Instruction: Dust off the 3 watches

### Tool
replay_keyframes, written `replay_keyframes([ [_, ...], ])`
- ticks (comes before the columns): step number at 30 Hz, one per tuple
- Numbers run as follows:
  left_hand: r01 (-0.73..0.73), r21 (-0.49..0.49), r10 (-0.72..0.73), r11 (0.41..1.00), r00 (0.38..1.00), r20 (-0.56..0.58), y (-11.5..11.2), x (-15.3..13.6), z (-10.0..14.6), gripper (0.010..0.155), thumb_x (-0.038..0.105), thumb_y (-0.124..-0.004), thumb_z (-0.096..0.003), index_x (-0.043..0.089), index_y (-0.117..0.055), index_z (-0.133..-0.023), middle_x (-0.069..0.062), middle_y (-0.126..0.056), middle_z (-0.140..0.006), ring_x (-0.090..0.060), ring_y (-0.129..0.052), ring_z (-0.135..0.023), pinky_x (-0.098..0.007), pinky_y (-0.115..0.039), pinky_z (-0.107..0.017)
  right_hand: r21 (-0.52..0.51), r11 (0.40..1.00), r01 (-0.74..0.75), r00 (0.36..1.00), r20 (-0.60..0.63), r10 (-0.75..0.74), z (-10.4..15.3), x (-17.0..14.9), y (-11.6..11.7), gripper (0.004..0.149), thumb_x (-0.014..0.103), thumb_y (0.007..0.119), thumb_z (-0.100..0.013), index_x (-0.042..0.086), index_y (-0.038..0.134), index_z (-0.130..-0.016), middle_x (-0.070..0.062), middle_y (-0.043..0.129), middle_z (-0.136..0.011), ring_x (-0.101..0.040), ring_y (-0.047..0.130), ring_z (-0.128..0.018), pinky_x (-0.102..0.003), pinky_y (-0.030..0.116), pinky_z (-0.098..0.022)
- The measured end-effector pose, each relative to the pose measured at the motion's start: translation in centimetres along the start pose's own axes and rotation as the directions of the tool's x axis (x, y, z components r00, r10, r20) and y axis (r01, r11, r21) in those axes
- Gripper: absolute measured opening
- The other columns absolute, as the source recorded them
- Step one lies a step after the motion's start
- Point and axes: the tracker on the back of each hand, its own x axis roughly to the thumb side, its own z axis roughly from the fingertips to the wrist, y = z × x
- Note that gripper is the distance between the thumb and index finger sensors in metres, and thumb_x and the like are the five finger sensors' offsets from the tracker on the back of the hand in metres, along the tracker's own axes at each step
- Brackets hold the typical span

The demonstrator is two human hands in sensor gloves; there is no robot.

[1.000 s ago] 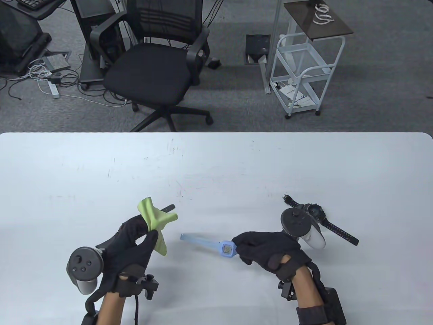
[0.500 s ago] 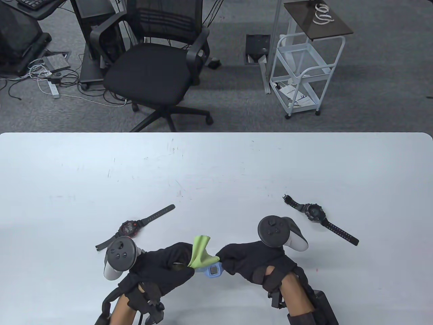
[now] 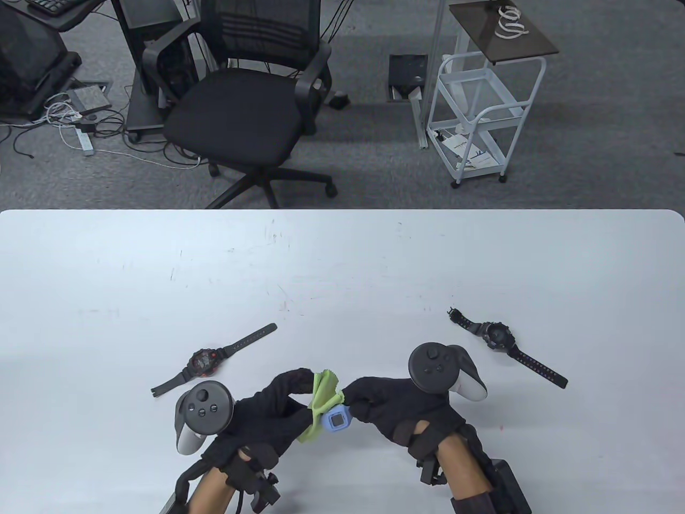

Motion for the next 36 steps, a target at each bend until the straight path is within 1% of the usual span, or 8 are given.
replay_keyframes([
  [4, 0.024, -0.115, -0.027, 0.993, 0.999, -0.026, -0.7, -0.4, -0.3, 0.061, 0.031, -0.084, -0.0522, 0.009, -0.069, -0.107, -0.015, -0.093, -0.093, -0.032, -0.102, -0.064, -0.063, -0.079, -0.056, -0.014, 1.000, 0.016, 1.000, -0.002, -0.016, -0.2, -0.2, 0.3, 0.046, 0.042, 0.071, -0.060, 0.034, 0.071, -0.105, 0.000, 0.081, -0.093, -0.029, 0.077, -0.091, -0.066, 0.051, -0.072],
  [7, 0.047, -0.134, -0.051, 0.990, 0.998, -0.027, -1.0, -0.3, -0.5, 0.057, 0.030, -0.082, -0.0517, 0.008, -0.075, -0.103, -0.015, -0.095, -0.084, -0.031, -0.100, -0.057, -0.063, -0.077, -0.056, -0.014, 1.000, 0.011, 1.000, -0.008, -0.011, -0.3, -0.3, 0.5, 0.046, 0.043, 0.071, -0.060, 0.034, 0.071, -0.105, 0.000, 0.081, -0.094, -0.028, 0.077, -0.090, -0.066, 0.052, -0.072],
  [12, 0.117, -0.118, -0.123, 0.986, 0.991, -0.047, -0.7, 0.3, -0.5, 0.054, 0.032, -0.077, -0.0511, 0.003, -0.078, -0.097, -0.016, -0.097, -0.073, -0.027, -0.098, -0.047, -0.060, -0.080, -0.050, -0.022, 0.998, 0.055, 0.998, 0.014, -0.054, -0.6, -0.3, 0.7, 0.047, 0.044, 0.071, -0.060, 0.030, 0.071, -0.105, 0.000, 0.082, -0.093, -0.028, 0.078, -0.090, -0.066, 0.053, -0.072],
  [20, 0.176, -0.122, -0.185, 0.977, 0.980, -0.071, -1.0, 0.1, -0.5, 0.054, 0.040, -0.069, -0.0518, 0.004, -0.080, -0.090, -0.009, -0.097, -0.060, -0.022, -0.096, -0.039, -0.057, -0.081, -0.046, -0.029, 0.996, 0.090, 0.996, 0.010, -0.090, -0.5, -0.7, 0.8, 0.047, 0.044, 0.071, -0.061, 0.029, 0.071, -0.105, 0.000, 0.082, -0.092, -0.028, 0.079, -0.089, -0.065, 0.053, -0.072],
  [25, 0.180, -0.051, -0.183, 0.982, 0.981, -0.071, -0.7, -0.1, -0.3, 0.053, 0.052, -0.072, -0.0520, 0.009, -0.091, -0.075, -0.005, -0.100, -0.047, -0.021, -0.098, -0.030, -0.054, -0.085, -0.041, -0.045, 0.991, 0.128, 0.992, 0.025, -0.127, -0.4, -1.0, 0.5, 0.046, 0.044, 0.071, -0.061, 0.029, 0.071, -0.105, 0.000, 0.082, -0.092, -0.028, 0.079, -0.089, -0.065, 0.053, -0.072],
  [28, 0.120, -0.058, -0.123, 0.991, 0.991, -0.051, -0.7, -0.3, -0.3, 0.052, 0.050, -0.075, -0.0502, 0.009, -0.090, -0.077, -0.006, -0.101, -0.050, -0.023, -0.099, -0.034, -0.056, -0.084, -0.044, -0.046, 0.987, 0.154, 0.988, 0.038, -0.152, -0.4, -1.1, 0.4, 0.046, 0.044, 0.071, -0.061, 0.029, 0.071, -0.105, 0.000, 0.082, -0.092, -0.028, 0.079, -0.089, -0.065, 0.053, -0.072],
  [32, 0.096, -0.126, -0.103, 0.987, 0.994, -0.046, -0.8, -0.3, -0.5, 0.052, 0.037, -0.078, -0.0494, 0.007, -0.080, -0.092, -0.010, -0.097, -0.068, -0.027, -0.099, -0.049, -0.061, -0.079, -0.053, -0.051, 0.986, 0.156, 0.987, 0.038, -0.154, -0.3, -1.2, 0.2, 0.047, 0.044, 0.071, -0.061, 0.029, 0.071, -0.105, 0.000, 0.082, -0.093, -0.028, 0.078, -0.089, -0.066, 0.053, -0.072],
  [36, 0.115, -0.096, -0.121, 0.989, 0.991, -0.055, -0.7, -0.4, -0.4, 0.051, 0.038, -0.078, -0.0496, 0.007, -0.081, -0.090, -0.010, -0.097, -0.065, -0.026, -0.099, -0.046, -0.060, -0.079, -0.052, -0.051, 0.987, 0.154, 0.987, 0.041, -0.152, -0.3, -1.1, 0.2, 0.047, 0.044, 0.071, -0.061, 0.029, 0.071, -0.105, 0.000, 0.082, -0.093, -0.028, 0.078, -0.089, -0.066, 0.053, -0.072],
])
